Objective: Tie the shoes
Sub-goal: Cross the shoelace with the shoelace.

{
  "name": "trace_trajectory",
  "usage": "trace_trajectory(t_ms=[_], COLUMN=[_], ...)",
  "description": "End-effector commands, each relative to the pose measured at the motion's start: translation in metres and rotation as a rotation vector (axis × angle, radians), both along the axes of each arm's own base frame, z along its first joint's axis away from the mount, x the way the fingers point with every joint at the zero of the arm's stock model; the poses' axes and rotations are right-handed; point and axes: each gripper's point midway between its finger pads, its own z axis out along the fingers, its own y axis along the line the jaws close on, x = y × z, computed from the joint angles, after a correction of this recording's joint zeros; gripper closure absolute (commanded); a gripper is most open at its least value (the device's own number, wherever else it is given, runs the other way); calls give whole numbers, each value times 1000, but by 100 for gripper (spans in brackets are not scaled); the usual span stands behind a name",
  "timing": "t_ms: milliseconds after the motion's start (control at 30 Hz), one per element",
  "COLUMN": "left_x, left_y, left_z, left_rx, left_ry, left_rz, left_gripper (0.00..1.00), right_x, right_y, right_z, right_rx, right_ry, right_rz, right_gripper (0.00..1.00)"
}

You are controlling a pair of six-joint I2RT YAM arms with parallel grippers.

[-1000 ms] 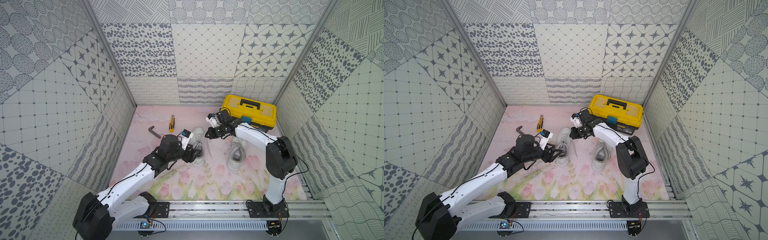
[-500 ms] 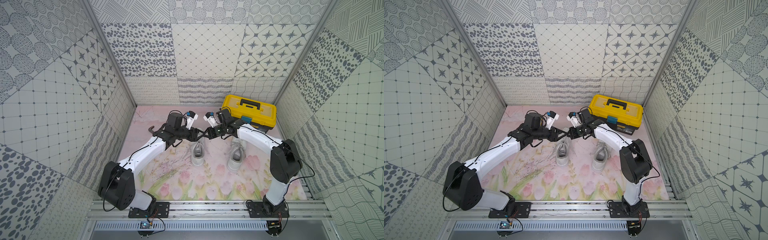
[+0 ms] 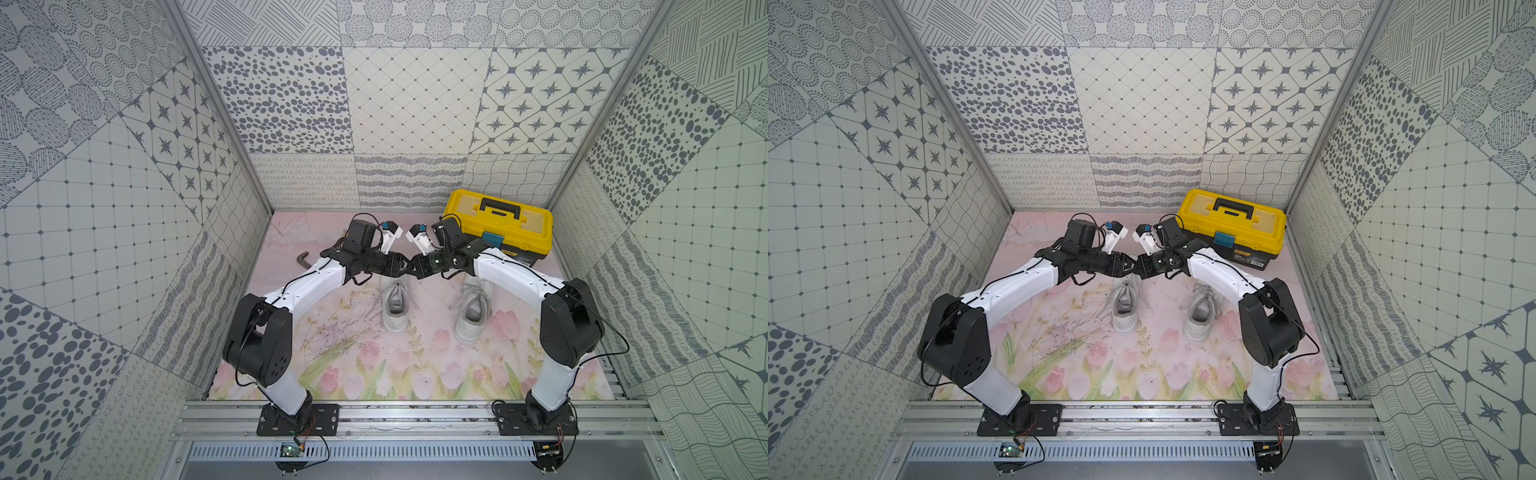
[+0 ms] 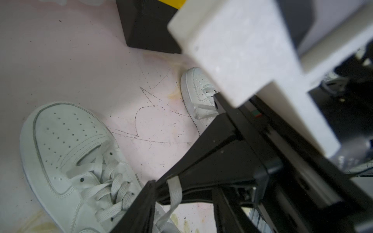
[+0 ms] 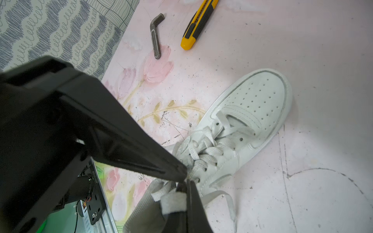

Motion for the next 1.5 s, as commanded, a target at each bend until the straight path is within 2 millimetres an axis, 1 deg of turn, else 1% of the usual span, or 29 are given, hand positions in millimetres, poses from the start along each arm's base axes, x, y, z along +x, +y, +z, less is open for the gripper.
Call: trace_trajectory(t_ms=[0,233,300,367,467,533,567,667,800,833,1033,1133,1300,1467], left_x=[-6,-8,-7,-7,-7,-8,-8,-9,-10,-10,-12,-13,-14,-14], left_y=[-5,-5,-3,-1,2,3,3,3,5,4,5,5,5,5], left_z=[-3,-2,0,2,5,6,7,7,8,8,9,11,11,11], left_rx=[-31,-37,-36,-35,-36,-37,-40,-39,-38,-37,-37,-38,-40,-42], left_ry=[55,53,46,38,24,20,16,14,10,9,9,9,11,13], left_rz=[-36,-41,-37,-31,-21,-21,-21,-21,-19,-19,-24,-24,-26,-27], left_gripper=[60,92,99,100,100,100,100,100,100,100,100,100,100,100], right_x=[0,0,-2,-4,-5,-6,-7,-10,-14,-14,-12,-8,-4,-8], right_y=[4,3,0,-7,-23,-34,-38,-42,-32,-31,-11,-5,5,10], right_z=[17,19,19,18,13,12,12,18,34,35,40,36,23,8], right_rx=[36,39,31,19,0,-2,0,43,157,177,256,278,302,348], right_ry=[-53,-65,-75,-90,-103,-115,-125,-186,-340,-367,-488,-550,-541,-500], right_rz=[5,-2,1,3,-8,-11,-12,4,73,85,218,255,299,330], right_gripper=[100,100,97,91,77,71,65,50,35,32,26,22,21,22])
